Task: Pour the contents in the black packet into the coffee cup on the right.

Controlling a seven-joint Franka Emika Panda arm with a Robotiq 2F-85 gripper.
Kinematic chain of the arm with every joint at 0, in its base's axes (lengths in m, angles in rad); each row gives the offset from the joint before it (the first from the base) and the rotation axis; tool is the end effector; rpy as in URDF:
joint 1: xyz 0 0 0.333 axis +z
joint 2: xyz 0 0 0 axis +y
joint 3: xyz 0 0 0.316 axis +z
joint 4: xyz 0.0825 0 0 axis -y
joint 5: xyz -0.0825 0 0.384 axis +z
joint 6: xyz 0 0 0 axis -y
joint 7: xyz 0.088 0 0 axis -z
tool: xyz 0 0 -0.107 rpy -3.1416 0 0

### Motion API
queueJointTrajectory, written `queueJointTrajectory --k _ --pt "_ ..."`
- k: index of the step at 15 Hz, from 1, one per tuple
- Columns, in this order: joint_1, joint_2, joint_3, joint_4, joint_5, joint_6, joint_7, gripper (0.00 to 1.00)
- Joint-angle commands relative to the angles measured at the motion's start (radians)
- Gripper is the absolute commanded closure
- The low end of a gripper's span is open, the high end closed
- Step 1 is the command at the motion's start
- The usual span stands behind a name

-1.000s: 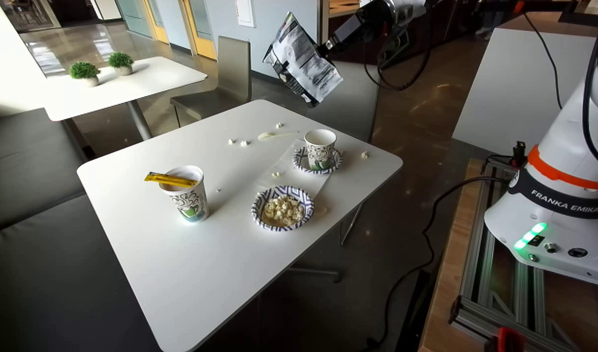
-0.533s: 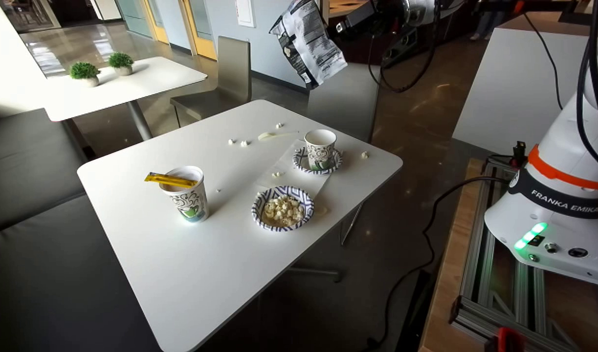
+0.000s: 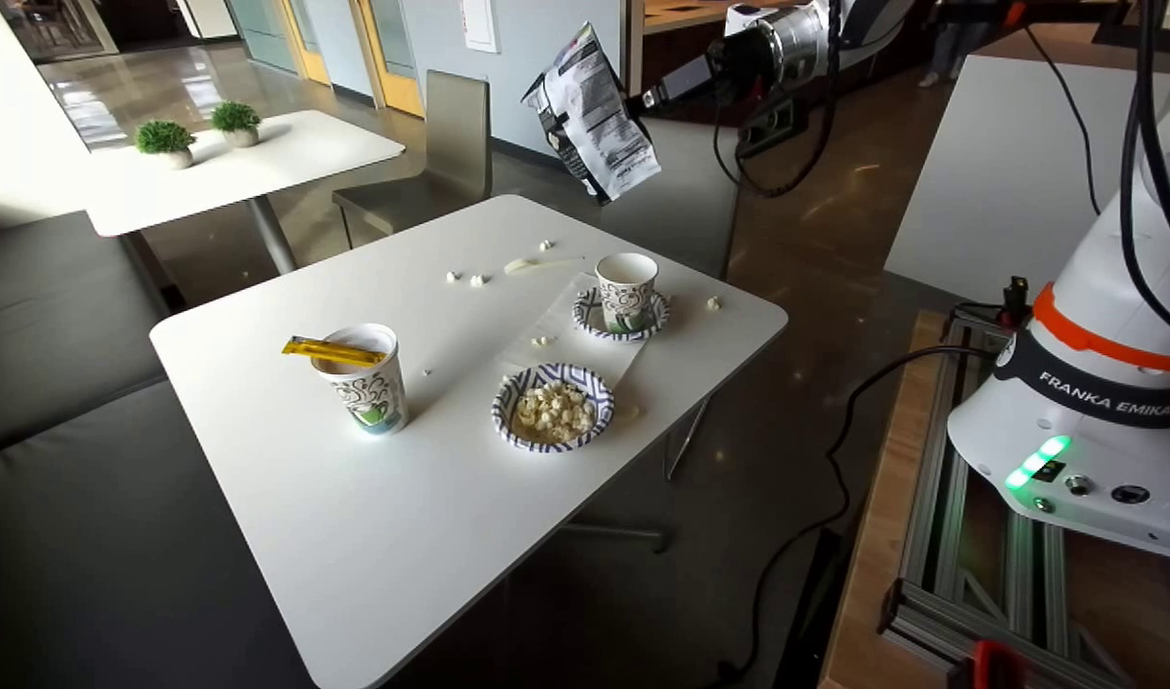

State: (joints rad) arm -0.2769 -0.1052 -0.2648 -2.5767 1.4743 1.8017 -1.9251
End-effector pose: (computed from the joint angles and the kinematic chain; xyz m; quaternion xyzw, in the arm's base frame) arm 0.3983 -0.1408 0.3156 -0.7604 -0.1655 -0.4609 0.4266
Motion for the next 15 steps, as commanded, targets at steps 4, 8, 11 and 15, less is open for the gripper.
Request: queueJointTrajectory --k 4,8,11,15 --pt "0.013 0.035 0.021 -0.01 0.033 0.089 -0.071 1.0" --pt "0.015 0.044 0.025 -0.013 0.023 0.12 -0.1 1.0" --pt "0.004 0.032 0.01 -0.013 0.028 0.071 -0.122 1.0" --pt "-0.002 0.04 0.0 0.0 0.014 0.013 -0.088 0.99"
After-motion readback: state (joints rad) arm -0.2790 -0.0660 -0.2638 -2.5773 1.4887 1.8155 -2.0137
